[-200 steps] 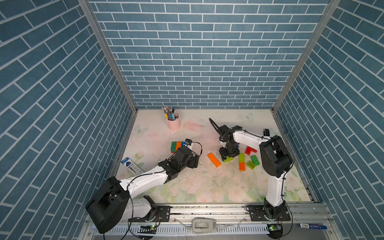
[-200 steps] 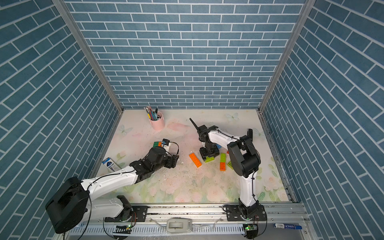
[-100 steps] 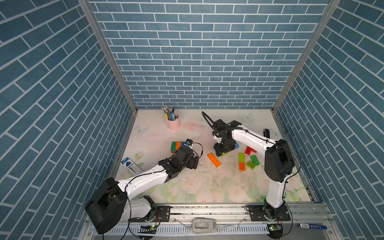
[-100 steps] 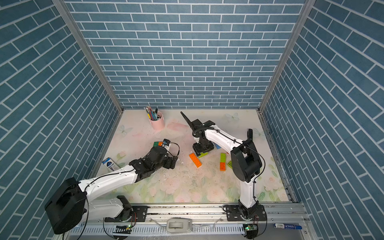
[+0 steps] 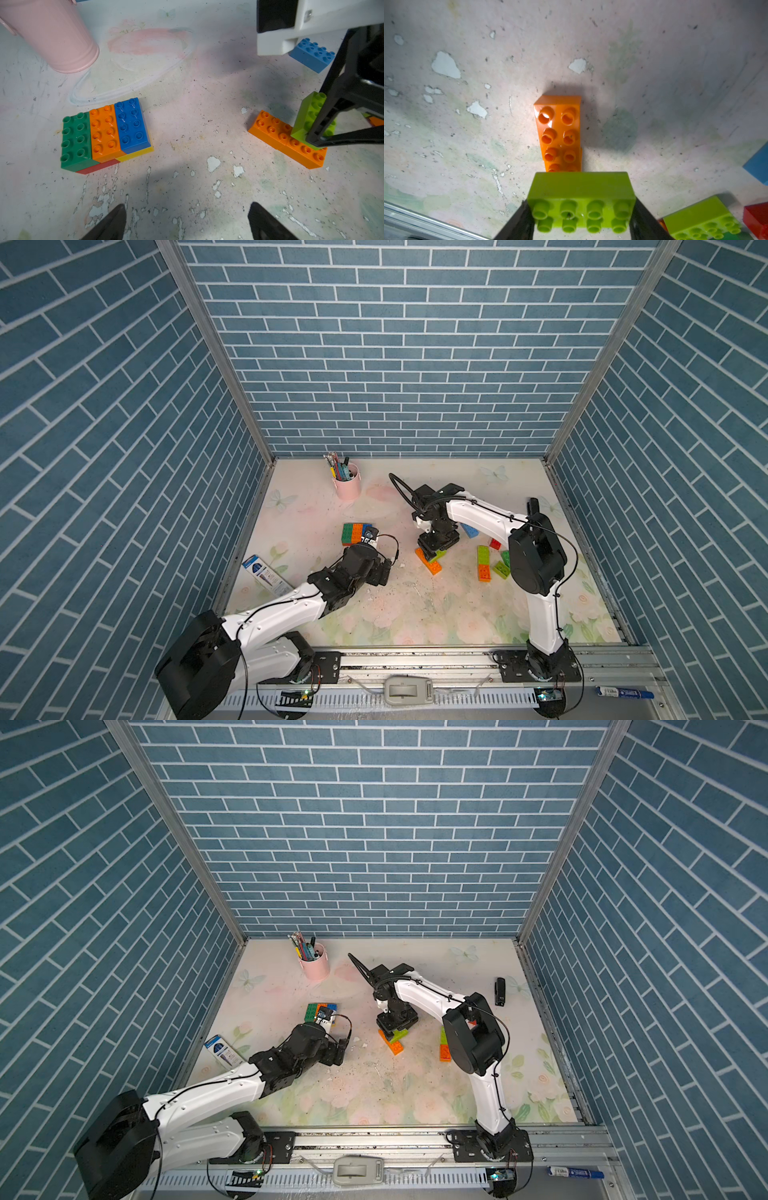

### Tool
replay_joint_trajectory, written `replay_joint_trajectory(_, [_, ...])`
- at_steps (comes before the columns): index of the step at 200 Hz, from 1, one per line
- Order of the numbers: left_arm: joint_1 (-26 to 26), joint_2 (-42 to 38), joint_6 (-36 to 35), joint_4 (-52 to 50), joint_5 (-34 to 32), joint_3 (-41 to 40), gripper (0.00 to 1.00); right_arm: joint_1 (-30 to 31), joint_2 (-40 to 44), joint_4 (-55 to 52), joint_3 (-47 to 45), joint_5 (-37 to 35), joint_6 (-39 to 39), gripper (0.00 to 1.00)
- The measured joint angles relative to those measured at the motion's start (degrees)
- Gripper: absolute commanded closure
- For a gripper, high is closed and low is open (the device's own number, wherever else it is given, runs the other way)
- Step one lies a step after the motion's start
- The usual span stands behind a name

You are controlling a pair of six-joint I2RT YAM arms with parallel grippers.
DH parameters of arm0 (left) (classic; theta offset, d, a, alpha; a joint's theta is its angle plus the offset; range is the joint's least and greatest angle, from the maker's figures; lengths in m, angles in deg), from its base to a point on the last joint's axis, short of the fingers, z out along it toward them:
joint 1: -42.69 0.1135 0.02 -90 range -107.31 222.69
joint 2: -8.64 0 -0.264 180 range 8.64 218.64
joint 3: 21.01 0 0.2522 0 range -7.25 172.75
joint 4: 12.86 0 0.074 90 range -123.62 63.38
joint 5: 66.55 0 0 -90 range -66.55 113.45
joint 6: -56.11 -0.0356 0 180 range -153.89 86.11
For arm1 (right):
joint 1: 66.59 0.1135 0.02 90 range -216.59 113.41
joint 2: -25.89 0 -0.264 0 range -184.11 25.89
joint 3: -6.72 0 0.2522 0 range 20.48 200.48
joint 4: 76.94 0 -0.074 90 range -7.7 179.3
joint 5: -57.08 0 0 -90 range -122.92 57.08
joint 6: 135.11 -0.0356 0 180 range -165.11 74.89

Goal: Assemble a rectangle with lego
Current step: Assemble the lego brick with the lego brick.

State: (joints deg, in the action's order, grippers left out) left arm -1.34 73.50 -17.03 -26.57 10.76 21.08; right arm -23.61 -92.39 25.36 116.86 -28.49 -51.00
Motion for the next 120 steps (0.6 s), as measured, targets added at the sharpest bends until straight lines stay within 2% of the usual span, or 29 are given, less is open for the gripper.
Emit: replay_joint_trajectory(120, [0.0, 0.3, 0.0, 1.8, 0.0, -0.1, 0.07, 0.0, -2.3, -1.0, 1.4, 1.4, 0.4, 0.84])
